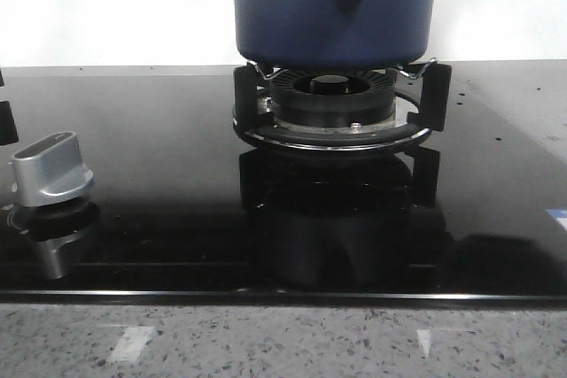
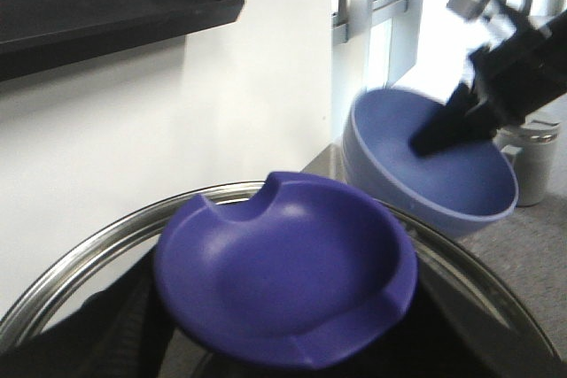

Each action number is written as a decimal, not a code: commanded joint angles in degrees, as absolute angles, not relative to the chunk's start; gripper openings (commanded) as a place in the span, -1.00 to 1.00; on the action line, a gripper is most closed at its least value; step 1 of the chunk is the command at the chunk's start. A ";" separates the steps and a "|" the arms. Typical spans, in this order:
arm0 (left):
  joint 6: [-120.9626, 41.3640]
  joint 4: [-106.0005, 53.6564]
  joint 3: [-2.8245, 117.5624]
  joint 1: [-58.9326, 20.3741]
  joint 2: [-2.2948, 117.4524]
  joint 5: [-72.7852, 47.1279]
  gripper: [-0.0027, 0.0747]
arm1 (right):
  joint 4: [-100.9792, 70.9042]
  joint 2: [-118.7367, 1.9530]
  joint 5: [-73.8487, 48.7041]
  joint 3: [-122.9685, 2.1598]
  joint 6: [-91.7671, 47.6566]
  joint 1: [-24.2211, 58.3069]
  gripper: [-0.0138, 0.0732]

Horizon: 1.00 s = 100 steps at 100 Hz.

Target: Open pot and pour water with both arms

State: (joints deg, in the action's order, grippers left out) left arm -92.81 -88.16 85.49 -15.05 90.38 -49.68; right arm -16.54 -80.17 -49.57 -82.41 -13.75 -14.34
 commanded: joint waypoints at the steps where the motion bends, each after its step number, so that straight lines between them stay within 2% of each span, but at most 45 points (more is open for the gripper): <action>1: -92.95 -95.23 87.86 -16.72 87.29 -48.68 -0.01 | -17.54 -80.41 -54.88 -83.40 -13.01 -20.10 -0.79; 20: -94.93 -95.98 87.86 -19.66 87.54 -47.05 -0.01 | -17.66 -83.46 -56.01 -77.32 -13.01 -26.08 -0.79; 44: -95.68 -96.23 87.86 -22.64 89.21 -45.80 -0.01 | -17.20 -83.59 -52.17 -71.51 -13.01 -26.20 -0.79; 78: -95.68 -96.18 87.86 -22.68 90.34 -45.80 -0.01 | -16.84 -84.74 -50.07 -68.41 -13.01 -26.20 -0.78; 85: -95.68 -96.18 87.86 -22.68 90.34 -45.80 -0.01 | -16.84 -85.01 -49.81 -68.01 -13.01 -26.20 -0.68; 100: -95.68 -96.18 87.86 -22.68 90.34 -45.80 -0.01 | -16.84 -85.04 -49.94 -68.01 -13.01 -26.20 -0.15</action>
State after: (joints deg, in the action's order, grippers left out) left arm -95.46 -91.05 85.49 -22.18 92.83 -45.16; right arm -16.16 -86.89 -51.77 -66.63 -13.01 -25.89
